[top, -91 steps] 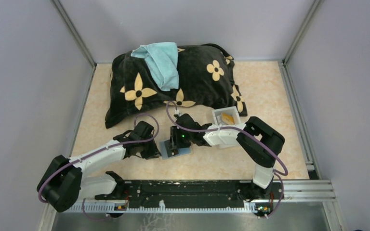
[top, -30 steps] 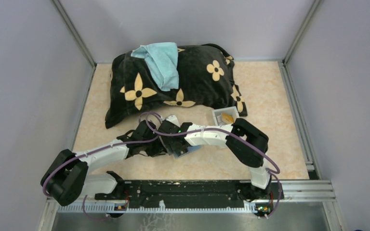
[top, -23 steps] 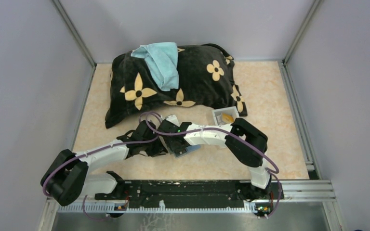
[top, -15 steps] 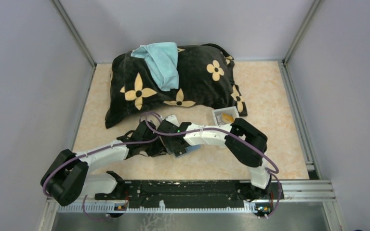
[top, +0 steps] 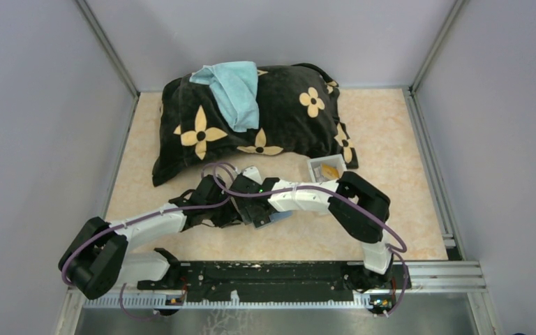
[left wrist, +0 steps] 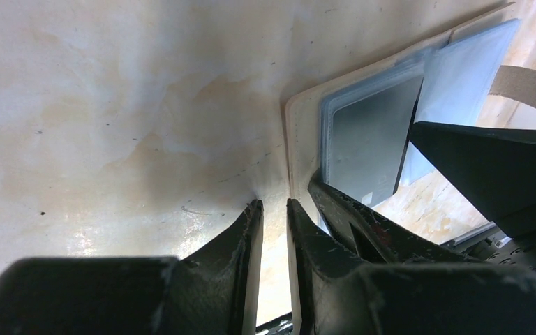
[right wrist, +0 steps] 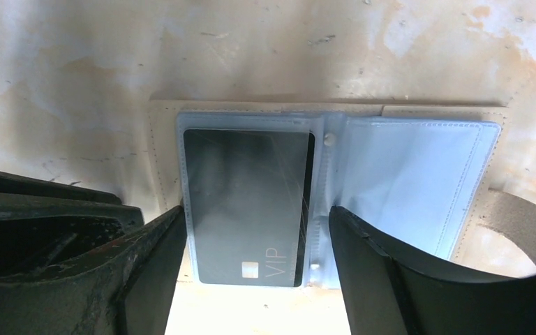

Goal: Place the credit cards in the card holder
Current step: Insert the credit card into the card holder, then close the card holder at the center of the board.

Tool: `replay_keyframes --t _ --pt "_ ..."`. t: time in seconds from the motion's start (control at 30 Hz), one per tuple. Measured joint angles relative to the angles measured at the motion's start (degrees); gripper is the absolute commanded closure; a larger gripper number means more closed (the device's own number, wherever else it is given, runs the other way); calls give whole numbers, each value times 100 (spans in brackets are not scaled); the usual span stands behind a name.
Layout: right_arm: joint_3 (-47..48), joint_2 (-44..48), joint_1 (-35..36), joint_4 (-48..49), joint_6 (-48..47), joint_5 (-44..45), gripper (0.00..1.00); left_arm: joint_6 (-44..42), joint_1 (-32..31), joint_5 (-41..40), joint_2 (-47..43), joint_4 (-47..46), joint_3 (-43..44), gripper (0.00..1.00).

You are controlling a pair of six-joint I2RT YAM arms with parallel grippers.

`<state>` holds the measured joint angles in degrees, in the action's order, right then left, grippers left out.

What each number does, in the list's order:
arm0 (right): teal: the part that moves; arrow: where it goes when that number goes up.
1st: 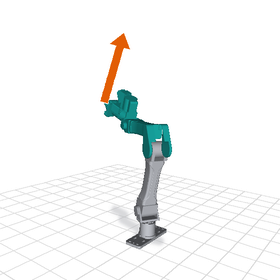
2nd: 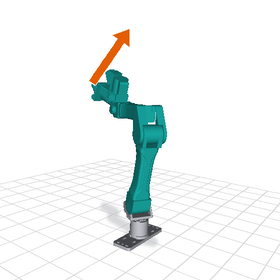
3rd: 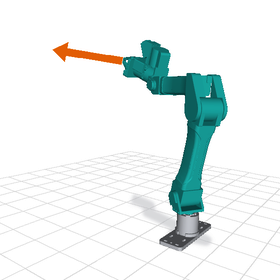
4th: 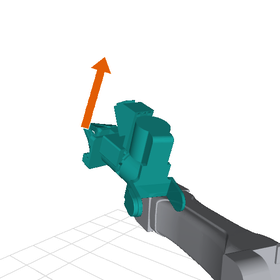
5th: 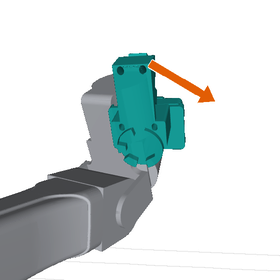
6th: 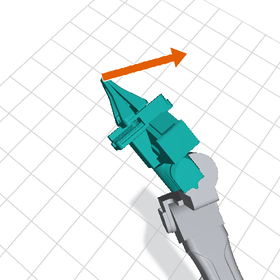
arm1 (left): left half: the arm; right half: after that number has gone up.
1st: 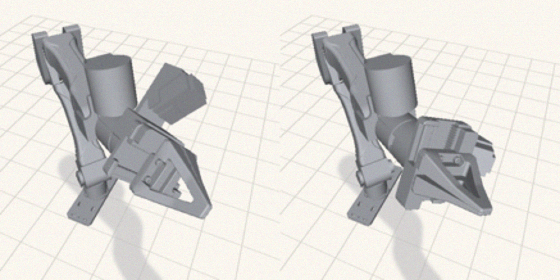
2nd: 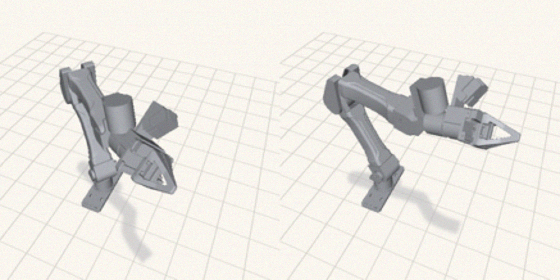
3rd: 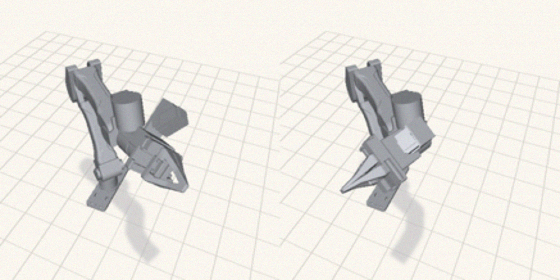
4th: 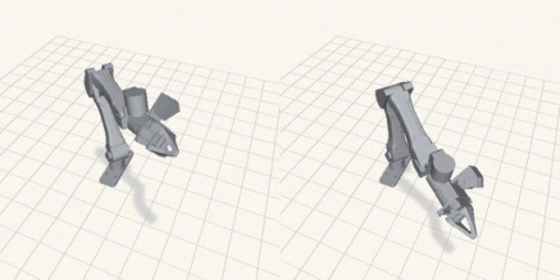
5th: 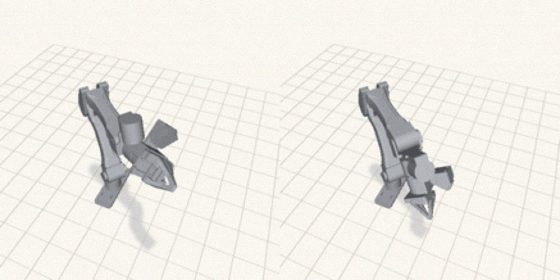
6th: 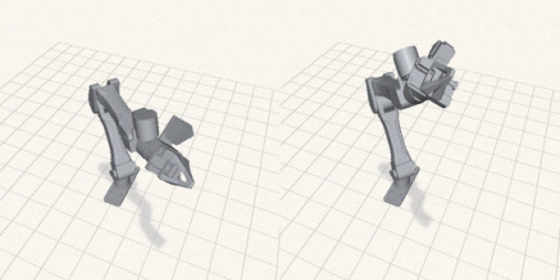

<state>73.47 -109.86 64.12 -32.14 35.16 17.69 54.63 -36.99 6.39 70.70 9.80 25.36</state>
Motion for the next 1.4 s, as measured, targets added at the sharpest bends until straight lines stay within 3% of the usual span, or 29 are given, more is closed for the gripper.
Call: replay_keyframes --t 0.37,0.73,1.1,1.4 --pt "-575 627 -177 -345 33 201 26 15 -4 -20 -7 11 0 73" --pt "-822 1252 -243 -24 -221 -52 26 24 -4 -17 76 94 90 73" --pt "-1502 1961 -826 -79 -264 483 26 22 -24 63 295 33 216 73" --pt "-1676 1987 -1121 -175 -529 881 26 13 -55 118 479 2 343 73"
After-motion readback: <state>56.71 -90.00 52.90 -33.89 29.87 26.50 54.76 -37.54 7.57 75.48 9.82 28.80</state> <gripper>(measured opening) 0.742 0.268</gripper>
